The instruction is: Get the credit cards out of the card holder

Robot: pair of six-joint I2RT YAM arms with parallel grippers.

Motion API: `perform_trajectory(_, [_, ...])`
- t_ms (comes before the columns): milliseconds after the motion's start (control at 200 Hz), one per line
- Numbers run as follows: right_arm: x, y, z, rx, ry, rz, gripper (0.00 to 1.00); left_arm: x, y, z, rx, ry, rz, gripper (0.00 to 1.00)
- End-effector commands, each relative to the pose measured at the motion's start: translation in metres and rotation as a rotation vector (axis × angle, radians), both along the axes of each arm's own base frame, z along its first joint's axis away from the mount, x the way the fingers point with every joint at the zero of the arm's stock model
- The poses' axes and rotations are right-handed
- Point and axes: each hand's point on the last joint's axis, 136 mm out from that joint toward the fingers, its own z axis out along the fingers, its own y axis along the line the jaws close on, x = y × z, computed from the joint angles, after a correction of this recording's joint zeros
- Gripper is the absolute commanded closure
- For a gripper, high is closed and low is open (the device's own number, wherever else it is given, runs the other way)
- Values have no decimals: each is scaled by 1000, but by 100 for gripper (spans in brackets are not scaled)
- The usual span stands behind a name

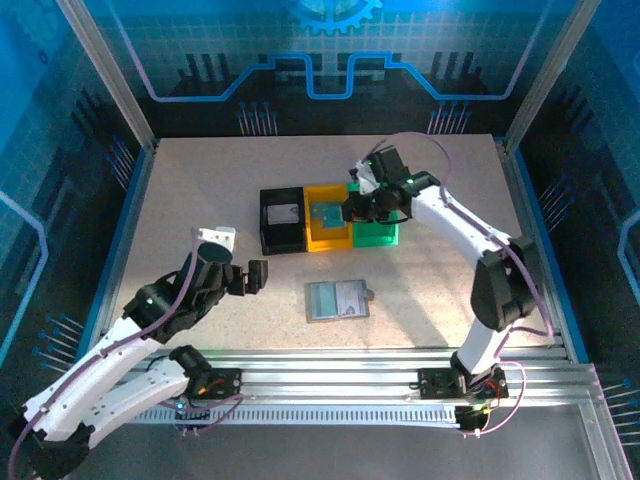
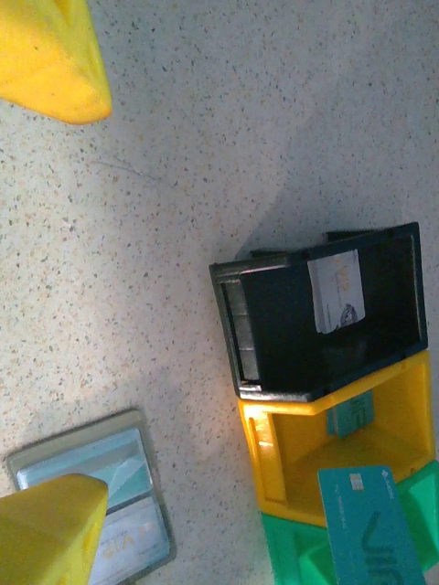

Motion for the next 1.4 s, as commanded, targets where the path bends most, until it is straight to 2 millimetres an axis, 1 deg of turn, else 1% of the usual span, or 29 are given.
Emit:
perform_trajectory(0, [18, 8, 4, 20, 5, 16, 100, 4, 7, -5, 51, -2, 20, 1])
perform_trajectory(145, [44, 19, -11, 10, 27, 10, 100, 6, 9, -8, 79, 12, 29, 1])
perform_trajectory(200, [51, 22, -16, 2, 44, 11, 100, 6, 10, -9, 81, 15, 32, 1])
perform_trajectory(320, [64, 25, -29, -20, 71, 11, 100, 5, 9, -9, 76, 16, 29, 1])
perform_trajectory(400, [70, 26, -32, -20, 74, 10, 100, 6, 9, -9, 79, 14, 28, 1])
perform_trajectory(455, [74, 23, -35, -39, 77, 1, 100, 6, 9, -10, 83, 15, 27, 1])
perform_trajectory(580, [80, 15, -41, -58, 72, -16, 100, 6, 9, -10, 85, 15, 24, 1])
perform_trajectory(880, [88, 22, -60, -18, 126, -18, 100, 7, 7, -13, 94, 26, 16, 1])
perform_trajectory(1000, [88, 22, -73, -32, 167, -19, 100, 8, 8, -14, 99, 28, 18, 1])
perform_trajectory(1116, [90, 25, -74, -20, 169, -17, 100, 8, 7, -14, 102, 29, 17, 1])
perform_trajectory(1281, [95, 27, -71, -10, 151, -25, 100, 8, 8, -15, 104, 31, 19, 1])
perform_trajectory(1396, [98, 27, -76, -11, 159, -29, 100, 8, 8, -15, 106, 32, 16, 1])
